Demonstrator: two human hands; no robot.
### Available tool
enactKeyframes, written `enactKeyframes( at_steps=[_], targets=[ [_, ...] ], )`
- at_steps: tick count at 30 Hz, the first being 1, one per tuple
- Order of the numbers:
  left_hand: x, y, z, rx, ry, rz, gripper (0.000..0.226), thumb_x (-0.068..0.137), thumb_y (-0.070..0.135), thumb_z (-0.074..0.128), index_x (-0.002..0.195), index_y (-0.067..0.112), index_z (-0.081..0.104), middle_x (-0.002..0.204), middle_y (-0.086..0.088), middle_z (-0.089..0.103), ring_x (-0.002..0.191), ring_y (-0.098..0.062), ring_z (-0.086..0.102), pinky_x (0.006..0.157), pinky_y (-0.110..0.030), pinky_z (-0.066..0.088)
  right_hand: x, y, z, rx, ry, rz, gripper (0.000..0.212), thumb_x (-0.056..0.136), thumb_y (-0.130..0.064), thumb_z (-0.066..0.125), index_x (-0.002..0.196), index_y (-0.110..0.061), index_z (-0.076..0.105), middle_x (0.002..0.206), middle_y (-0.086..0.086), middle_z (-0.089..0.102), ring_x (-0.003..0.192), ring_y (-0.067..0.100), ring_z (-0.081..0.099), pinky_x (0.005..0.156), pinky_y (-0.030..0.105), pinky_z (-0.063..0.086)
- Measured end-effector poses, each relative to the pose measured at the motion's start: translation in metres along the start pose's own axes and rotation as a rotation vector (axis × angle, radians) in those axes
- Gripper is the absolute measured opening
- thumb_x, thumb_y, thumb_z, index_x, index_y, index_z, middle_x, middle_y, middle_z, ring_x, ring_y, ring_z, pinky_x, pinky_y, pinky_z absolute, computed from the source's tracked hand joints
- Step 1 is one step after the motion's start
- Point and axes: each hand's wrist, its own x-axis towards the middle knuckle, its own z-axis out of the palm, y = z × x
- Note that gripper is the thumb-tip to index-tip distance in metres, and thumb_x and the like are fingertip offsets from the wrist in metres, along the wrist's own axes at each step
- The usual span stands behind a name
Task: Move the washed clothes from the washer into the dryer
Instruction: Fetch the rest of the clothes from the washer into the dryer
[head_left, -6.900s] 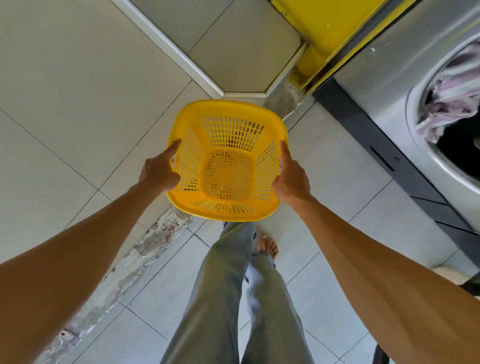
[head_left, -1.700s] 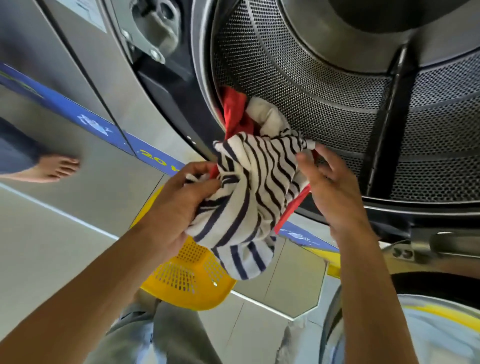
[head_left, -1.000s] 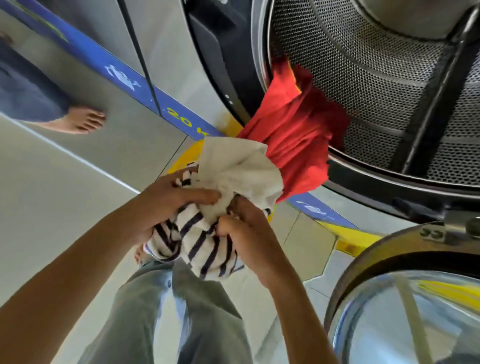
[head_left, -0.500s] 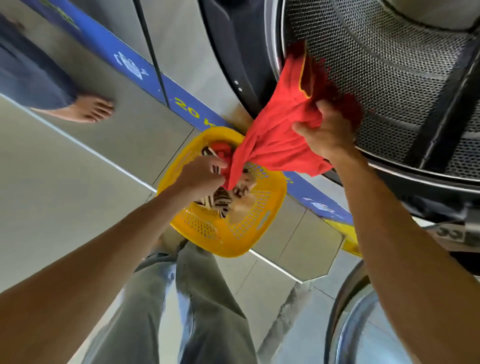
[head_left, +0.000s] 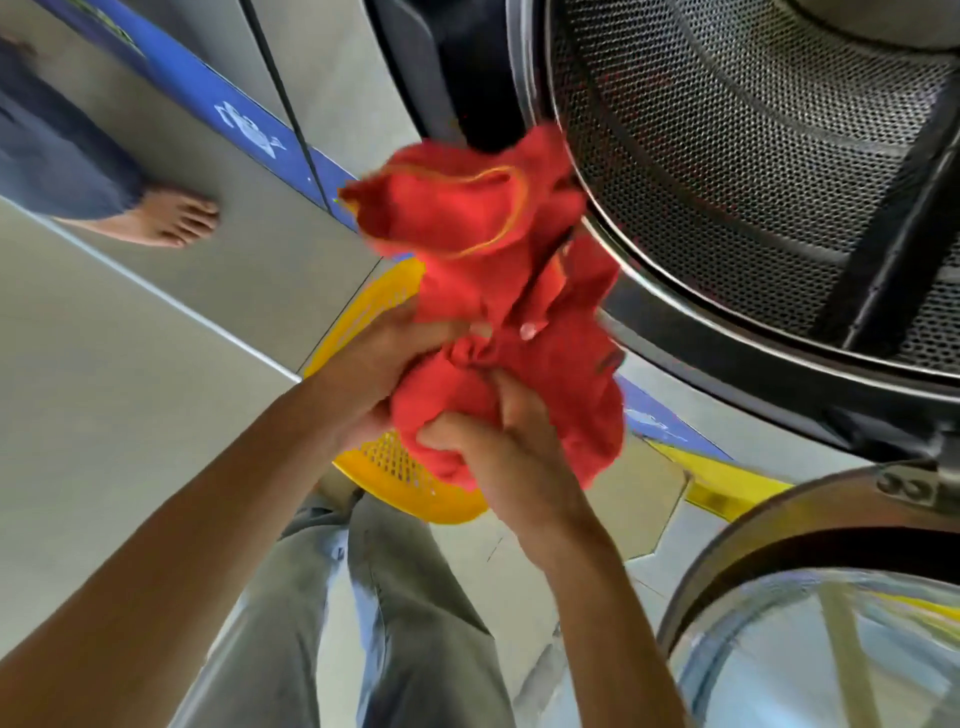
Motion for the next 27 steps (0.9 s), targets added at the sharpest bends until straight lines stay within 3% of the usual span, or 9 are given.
enactKeyframes(
  at_steps=[2, 6, 10, 12, 14, 16, 19, 24, 27],
  targets=[
    [-0.005, -0.015, -0.012, 0.079, 0.186, 0.028, 0.019, 0.068, 0.008, 0.068, 0.086, 0.012, 0.072, 0.080, -0.004, 0.076, 0.070, -0.013, 0.070, 0.069, -0.025, 0.058, 0.001, 0.009, 0.000, -0.121, -0.039, 0.016, 0.030, 0.066, -0.030, 0.069, 0.096, -0.027, 0.067, 0.078, -0.011, 0.068, 0.078, 0.015, 0.066, 0.078, 0.040, 0.058],
    [0.006, -0.047, -0.040, 0.263, 0.488, -0.095, 0.030, 0.071, 0.013, 0.080, 0.100, 0.017, 0.072, 0.094, -0.005, 0.076, 0.087, -0.022, 0.071, 0.086, -0.037, 0.056, 0.014, 0.045, -0.006, -0.486, 0.101, -0.074, 0.021, 0.080, -0.024, 0.069, 0.100, -0.021, 0.065, 0.099, -0.004, 0.070, 0.100, 0.019, 0.063, 0.087, 0.034, 0.048],
    [0.025, -0.058, -0.057, 0.793, 0.330, -0.298, 0.027, 0.087, 0.026, 0.071, 0.112, 0.029, 0.063, 0.099, 0.006, 0.063, 0.094, -0.015, 0.061, 0.087, -0.037, 0.052, 0.034, 0.077, -0.019, -0.629, 0.124, -0.003, 0.028, 0.089, -0.023, 0.065, 0.116, -0.018, 0.066, 0.118, 0.001, 0.068, 0.117, 0.022, 0.056, 0.098, 0.030, 0.038],
    [0.031, -0.052, -0.066, 0.946, 0.307, -0.250, 0.049, 0.085, 0.026, 0.069, 0.132, 0.033, 0.056, 0.125, 0.005, 0.058, 0.111, -0.014, 0.059, 0.093, -0.033, 0.052, 0.044, 0.089, -0.026, -0.628, 0.197, 0.003, 0.026, 0.089, -0.020, 0.065, 0.113, -0.015, 0.068, 0.118, 0.004, 0.068, 0.117, 0.025, 0.055, 0.100, 0.034, 0.038],
    [0.033, -0.042, -0.076, 1.094, 0.388, -0.122, 0.052, 0.085, 0.021, 0.063, 0.136, 0.030, 0.054, 0.132, 0.005, 0.056, 0.114, -0.016, 0.057, 0.087, -0.022, 0.048, 0.054, 0.105, -0.031, -0.681, 0.235, 0.032, 0.027, 0.088, -0.015, 0.063, 0.114, -0.010, 0.066, 0.120, 0.012, 0.066, 0.121, 0.032, 0.052, 0.102, 0.040, 0.037],
    [0.036, -0.033, -0.091, 1.253, 0.510, 0.003, 0.055, 0.082, 0.023, 0.053, 0.137, 0.024, 0.054, 0.140, -0.004, 0.055, 0.129, -0.026, 0.048, 0.102, -0.028, 0.036, 0.064, 0.122, -0.033, -0.689, 0.225, 0.162, 0.037, 0.088, -0.015, 0.060, 0.124, -0.011, 0.059, 0.127, 0.018, 0.058, 0.125, 0.037, 0.047, 0.105, 0.043, 0.036],
    [0.042, -0.029, -0.119, 1.317, 0.611, 0.050, 0.076, 0.069, 0.025, 0.043, 0.144, 0.016, 0.043, 0.138, -0.017, 0.050, 0.134, -0.033, 0.039, 0.113, -0.037, 0.022, 0.074, 0.145, -0.033, -0.600, 0.278, 0.307, 0.056, 0.084, -0.018, 0.058, 0.138, -0.021, 0.045, 0.139, 0.023, 0.044, 0.125, 0.043, 0.046, 0.103, 0.046, 0.041],
    [0.050, -0.043, -0.141, 1.344, 0.475, -0.117, 0.087, 0.080, 0.030, 0.052, 0.158, 0.027, 0.013, 0.148, -0.021, 0.041, 0.136, -0.041, 0.039, 0.112, -0.046, 0.032, 0.079, 0.173, -0.019, -0.454, 0.268, 0.427, 0.076, 0.092, -0.023, 0.057, 0.156, -0.035, 0.018, 0.138, 0.029, 0.050, 0.122, 0.046, 0.053, 0.097, 0.046, 0.044],
    [0.050, -0.054, -0.145, 1.374, 0.445, -0.099, 0.088, 0.085, 0.010, 0.051, 0.156, 0.038, 0.008, 0.144, -0.022, 0.050, 0.126, -0.044, 0.051, 0.103, -0.045, 0.044, 0.078, 0.188, -0.007, -0.418, 0.287, 0.428, 0.077, 0.097, -0.023, 0.052, 0.157, -0.039, 0.006, 0.130, 0.028, 0.058, 0.116, 0.048, 0.056, 0.092, 0.046, 0.045]
  ],
)
